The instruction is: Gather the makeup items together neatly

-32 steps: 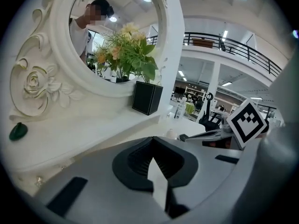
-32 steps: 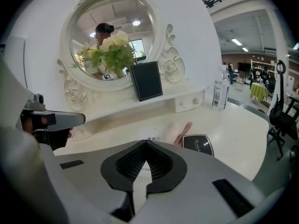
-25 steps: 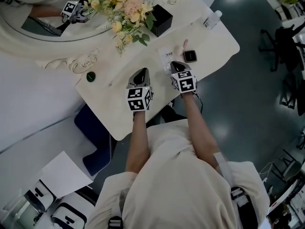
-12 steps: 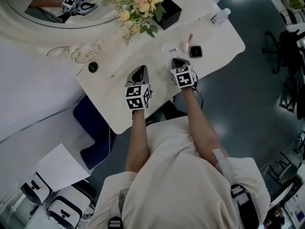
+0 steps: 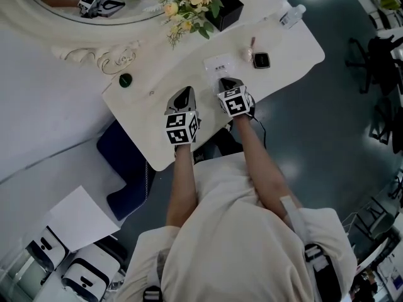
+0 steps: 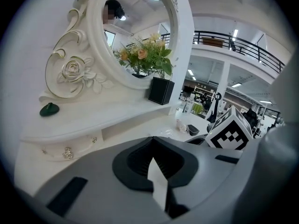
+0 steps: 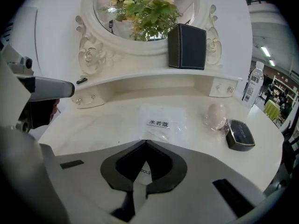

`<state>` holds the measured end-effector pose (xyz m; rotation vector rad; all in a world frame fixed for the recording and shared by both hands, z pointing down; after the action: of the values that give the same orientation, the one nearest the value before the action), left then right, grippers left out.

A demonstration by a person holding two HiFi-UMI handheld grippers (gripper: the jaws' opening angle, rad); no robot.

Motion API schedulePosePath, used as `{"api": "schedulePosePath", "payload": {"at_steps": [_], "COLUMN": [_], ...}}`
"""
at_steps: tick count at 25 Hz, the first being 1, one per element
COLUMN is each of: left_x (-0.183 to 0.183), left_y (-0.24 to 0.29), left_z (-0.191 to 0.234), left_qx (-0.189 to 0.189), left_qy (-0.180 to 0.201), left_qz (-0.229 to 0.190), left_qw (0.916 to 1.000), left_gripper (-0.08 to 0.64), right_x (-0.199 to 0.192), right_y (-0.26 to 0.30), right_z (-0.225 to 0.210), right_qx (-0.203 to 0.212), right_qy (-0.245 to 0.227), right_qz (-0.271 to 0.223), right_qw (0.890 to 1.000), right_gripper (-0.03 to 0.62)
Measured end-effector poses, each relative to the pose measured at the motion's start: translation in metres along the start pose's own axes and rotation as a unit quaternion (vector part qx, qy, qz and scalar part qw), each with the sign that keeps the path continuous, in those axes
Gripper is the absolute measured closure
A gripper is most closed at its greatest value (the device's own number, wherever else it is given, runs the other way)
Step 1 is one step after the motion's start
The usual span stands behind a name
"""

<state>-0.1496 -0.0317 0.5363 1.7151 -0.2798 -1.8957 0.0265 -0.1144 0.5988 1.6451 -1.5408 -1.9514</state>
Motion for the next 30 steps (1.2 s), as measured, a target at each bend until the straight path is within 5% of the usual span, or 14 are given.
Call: {"api": "schedulePosePath", "payload": {"at_steps": [22, 30], "left_x": [-0.042, -0.040], "left_y": [-0.100, -0.103], "left_z": [0.052, 0.057], "left_qx": [0.058, 0.056], "left_qy": [-0.021, -0.020], "left_qz": [0.002, -0.005], "left_qw": [0.9981, 0.9982], "left_gripper": [0.548, 0.548], "right_x": [-0.013, 0.005], "right_y": [0.015, -0.004], "right_z": [0.140, 0.142], "right_qx": [0.063, 0.051], "right_qy": [-0.046, 0.016], "right_qz": [0.023, -0.049], "right_qw": [0.997, 0.997], "right_gripper": [0.554, 0.554]}}
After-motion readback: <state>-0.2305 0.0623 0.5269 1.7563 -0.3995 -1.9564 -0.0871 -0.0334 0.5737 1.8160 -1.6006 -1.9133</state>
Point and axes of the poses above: the fingertips, and each gripper's own axes: y forward along the fingers, z to its left, x out of its top, the point moved 10 cm from there along -y, backward along the fingers, and after that the axes turned 5 degrees about y, right-handed, at the moved point
